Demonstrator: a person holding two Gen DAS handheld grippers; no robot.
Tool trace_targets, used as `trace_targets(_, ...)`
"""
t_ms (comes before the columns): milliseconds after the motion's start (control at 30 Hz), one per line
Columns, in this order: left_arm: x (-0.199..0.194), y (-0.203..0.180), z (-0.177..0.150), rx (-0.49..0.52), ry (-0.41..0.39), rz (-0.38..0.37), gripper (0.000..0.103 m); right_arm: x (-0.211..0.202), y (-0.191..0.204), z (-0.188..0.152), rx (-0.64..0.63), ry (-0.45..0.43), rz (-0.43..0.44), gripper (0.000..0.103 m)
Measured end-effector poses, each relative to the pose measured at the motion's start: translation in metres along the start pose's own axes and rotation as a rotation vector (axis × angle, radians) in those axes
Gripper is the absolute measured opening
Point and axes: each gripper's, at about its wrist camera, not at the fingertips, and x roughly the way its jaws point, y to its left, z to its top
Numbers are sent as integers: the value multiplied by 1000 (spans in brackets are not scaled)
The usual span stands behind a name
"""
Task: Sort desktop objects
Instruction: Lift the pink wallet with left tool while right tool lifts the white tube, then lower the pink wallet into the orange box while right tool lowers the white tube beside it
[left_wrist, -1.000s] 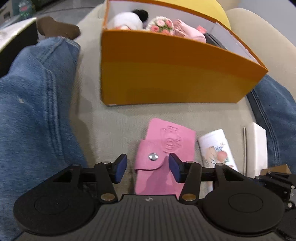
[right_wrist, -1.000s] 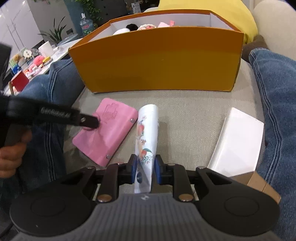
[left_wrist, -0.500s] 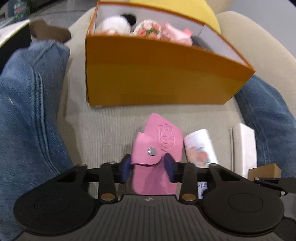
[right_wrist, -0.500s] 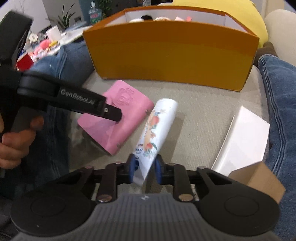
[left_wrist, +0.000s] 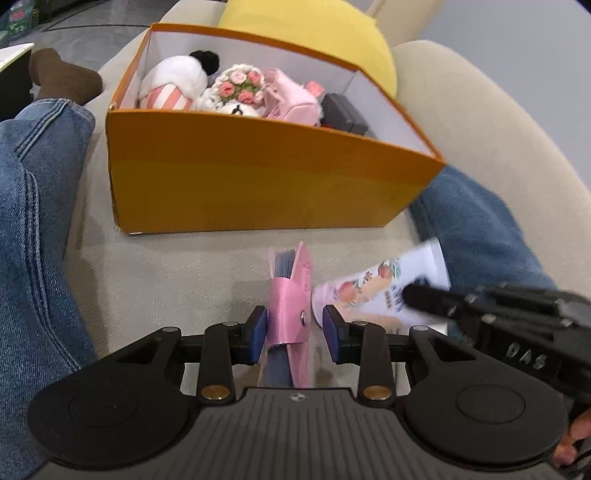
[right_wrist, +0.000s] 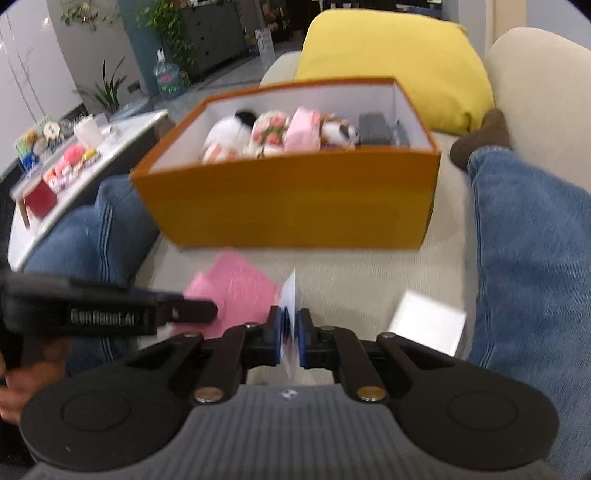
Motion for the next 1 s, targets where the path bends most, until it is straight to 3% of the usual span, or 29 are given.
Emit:
trace_targets(267,10,-6,-2,16,21,50,26,2,-5,5,17,-45,1,7)
trace_targets(500,-28,-16,11,47,-50,46,24,-24,-15,23,39,-73,56,7)
trace_targets(800,-103,-19,81,61,-187,74,24,-69,-3,86,-15,-226,179,7)
trace_targets(1000,-100,-11,143,46,-209,136,24,-65,11,138,-50,-342,215,7)
